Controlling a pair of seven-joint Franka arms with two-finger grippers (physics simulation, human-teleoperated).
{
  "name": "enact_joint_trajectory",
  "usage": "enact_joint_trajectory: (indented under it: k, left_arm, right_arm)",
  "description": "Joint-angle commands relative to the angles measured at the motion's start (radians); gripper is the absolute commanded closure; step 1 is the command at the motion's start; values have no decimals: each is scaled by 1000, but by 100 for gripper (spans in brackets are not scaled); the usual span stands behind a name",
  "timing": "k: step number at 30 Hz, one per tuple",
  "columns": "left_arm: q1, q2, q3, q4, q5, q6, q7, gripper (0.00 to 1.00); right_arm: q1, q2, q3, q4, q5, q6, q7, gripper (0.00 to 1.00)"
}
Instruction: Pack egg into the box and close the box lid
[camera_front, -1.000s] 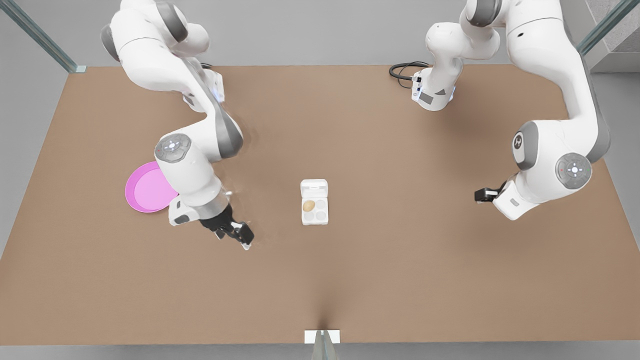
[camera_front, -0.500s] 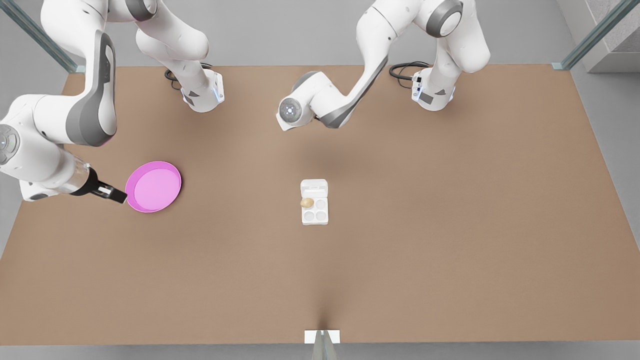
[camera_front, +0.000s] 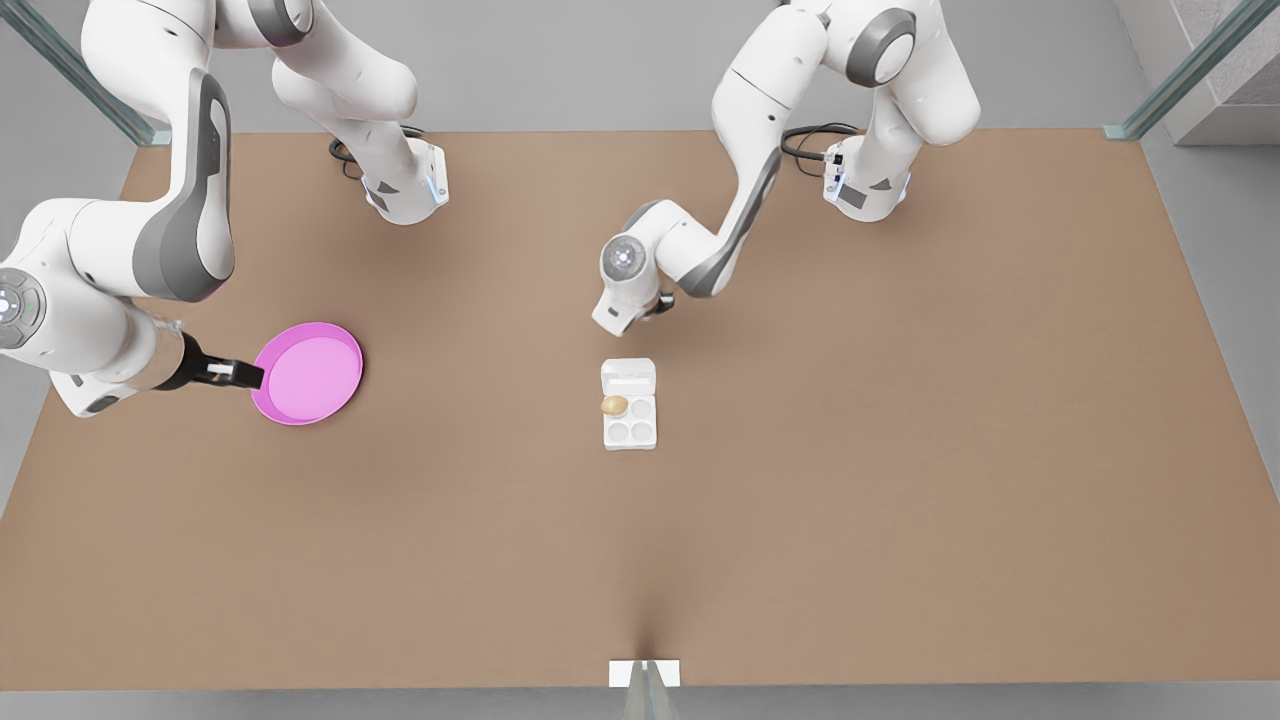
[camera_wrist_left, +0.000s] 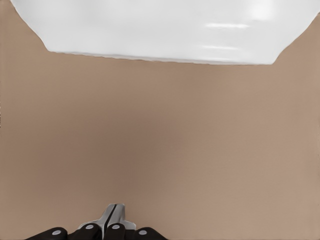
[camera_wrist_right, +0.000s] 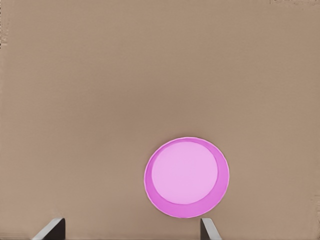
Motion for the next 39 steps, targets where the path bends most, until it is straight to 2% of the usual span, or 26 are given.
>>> enact_joint_trajectory:
  k: [1, 11, 17, 24, 30, 31, 32, 33, 34, 35, 36, 37, 38, 39]
  left_arm:
    - [6, -1, 3, 12, 36, 103, -271, 79]
    - [80, 10, 33, 76, 38, 119, -267, 79]
    - [89, 79, 32, 185, 35, 119, -279, 79]
    - [156, 93, 32, 206, 41, 119, -259, 79]
    - [158, 99, 32, 205, 47, 125, -253, 79]
    - [227, 82, 35, 269, 35, 47, -235, 79]
    - [391, 80, 32, 510, 36, -356, -206, 79]
    - [635, 77, 27, 670, -1, -659, 84, 79]
    - [790, 74, 67, 705, 4, -814, 490, 79]
    - [922, 74, 115, 757, 6, -865, 773, 66]
    - [949, 76, 138, 757, 44, -855, 923, 0]
    - [937, 59, 138, 757, 130, -874, 999, 0]
    - [919, -48, 129, 750, 191, -912, 1006, 0]
    - [979, -205, -67, 651, 301, -908, 994, 0]
  right_arm:
    - [-1, -1, 0, 0, 0, -6, -185, 0]
    - [0, 0, 0, 0, -1, -6, -185, 0]
    - [2, 0, 0, 2, -1, -6, -185, 0]
    - [0, 0, 0, 0, -1, -4, -185, 0]
    - [2, 3, 0, 2, -3, -4, -185, 0]
    - [2, 5, 0, 2, -3, -4, -185, 0]
    - [5, 3, 0, 2, -3, -4, -185, 0]
    - [5, 5, 0, 2, -1, -4, -185, 0]
    - [8, 3, 2, 0, 2, -7, -188, 0]
    - [3, 3, 2, 2, -1, -7, -188, 0]
    - [6, 3, 2, 2, -1, -6, -187, 0]
    - [12, 3, 2, 8, 0, -7, -187, 0]
    - [12, 3, 3, 8, 2, -6, -185, 0]
    - [14, 3, 3, 10, 0, -6, -184, 0]
